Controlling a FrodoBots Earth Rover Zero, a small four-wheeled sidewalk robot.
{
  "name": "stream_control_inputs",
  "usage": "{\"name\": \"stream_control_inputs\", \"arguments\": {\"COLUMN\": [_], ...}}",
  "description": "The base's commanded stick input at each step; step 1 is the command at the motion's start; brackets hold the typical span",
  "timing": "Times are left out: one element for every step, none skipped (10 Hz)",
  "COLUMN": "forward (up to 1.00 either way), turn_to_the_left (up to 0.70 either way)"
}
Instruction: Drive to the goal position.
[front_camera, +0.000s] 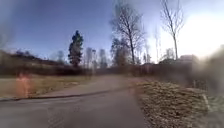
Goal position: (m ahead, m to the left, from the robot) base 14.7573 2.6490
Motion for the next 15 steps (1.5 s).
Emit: {"name": "stream_control_inputs", "arguments": {"forward": [0.70,0.70,0.70,0.70,0.70,0.70,0.70,0.70,0.70,0.70,0.70,0.70,0.70,0.70,0.70], "turn_to_the_left": [0.00,0.00,0.00,0.00,0.00,0.00,0.00,0.00,0.00,0.11,0.35,0.35,0.35,0.35,0.35]}}
